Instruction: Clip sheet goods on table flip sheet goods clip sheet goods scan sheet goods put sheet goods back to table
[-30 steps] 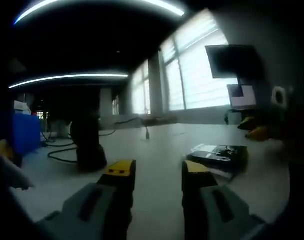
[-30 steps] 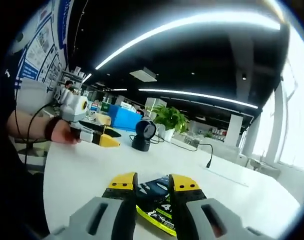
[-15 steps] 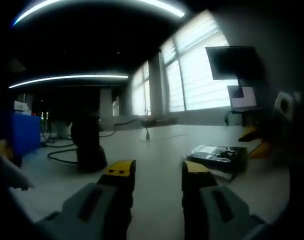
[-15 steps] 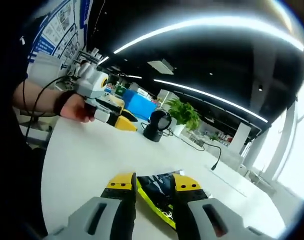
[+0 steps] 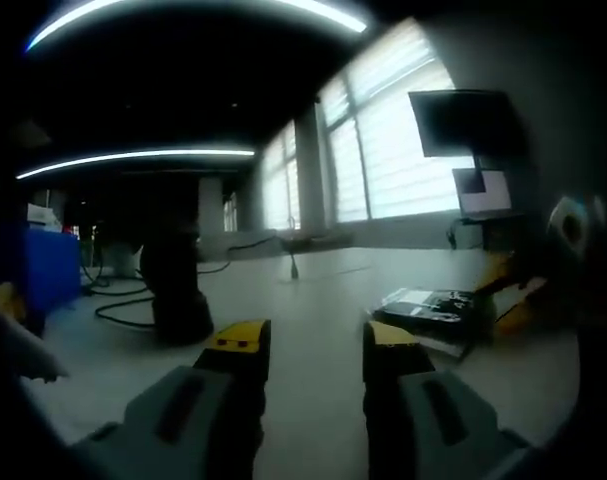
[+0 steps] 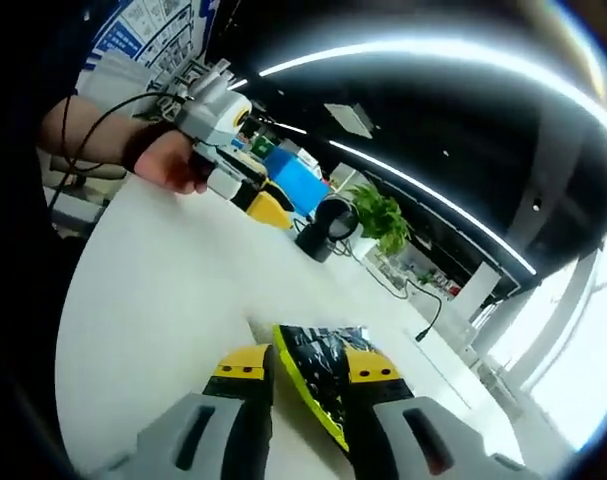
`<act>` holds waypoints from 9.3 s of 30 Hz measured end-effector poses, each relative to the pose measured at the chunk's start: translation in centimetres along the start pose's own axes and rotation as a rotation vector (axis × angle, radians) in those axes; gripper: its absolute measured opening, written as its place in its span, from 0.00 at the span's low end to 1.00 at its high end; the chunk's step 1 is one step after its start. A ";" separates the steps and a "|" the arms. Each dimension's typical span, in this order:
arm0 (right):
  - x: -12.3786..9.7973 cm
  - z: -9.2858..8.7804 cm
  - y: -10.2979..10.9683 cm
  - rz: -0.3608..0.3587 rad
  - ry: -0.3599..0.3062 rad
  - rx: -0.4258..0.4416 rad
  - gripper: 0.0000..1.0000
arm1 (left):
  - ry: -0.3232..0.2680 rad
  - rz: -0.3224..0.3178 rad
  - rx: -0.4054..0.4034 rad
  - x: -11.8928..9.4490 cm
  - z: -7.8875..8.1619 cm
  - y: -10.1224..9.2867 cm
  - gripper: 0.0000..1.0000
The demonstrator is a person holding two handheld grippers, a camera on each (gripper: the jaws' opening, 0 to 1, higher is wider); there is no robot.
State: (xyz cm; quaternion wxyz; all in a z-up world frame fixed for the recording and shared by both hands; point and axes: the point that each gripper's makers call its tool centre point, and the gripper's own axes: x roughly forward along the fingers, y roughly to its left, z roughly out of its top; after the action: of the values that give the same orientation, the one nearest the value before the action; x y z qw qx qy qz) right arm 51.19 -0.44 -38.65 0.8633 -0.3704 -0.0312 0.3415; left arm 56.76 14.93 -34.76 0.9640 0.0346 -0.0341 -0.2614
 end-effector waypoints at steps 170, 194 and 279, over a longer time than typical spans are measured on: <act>-15.0 -16.1 -14.1 -1.100 -0.247 1.628 0.00 | -0.009 0.001 -0.009 0.2 0.0 0.5 0.30; -15.4 -15.2 -14.7 -1.098 -0.242 1.500 0.39 | -0.014 0.001 -0.013 0.3 -0.1 0.8 0.30; -5.6 -16.8 -12.0 0.347 0.244 0.622 0.53 | -0.007 0.005 -0.009 0.4 0.0 0.5 0.30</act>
State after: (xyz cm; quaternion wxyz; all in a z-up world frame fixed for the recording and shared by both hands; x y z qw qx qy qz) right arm 58.85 -20.21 -41.76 0.8612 -0.1281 0.2404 0.4291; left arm 57.33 15.20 -34.74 0.9646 0.0292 -0.0362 -0.2594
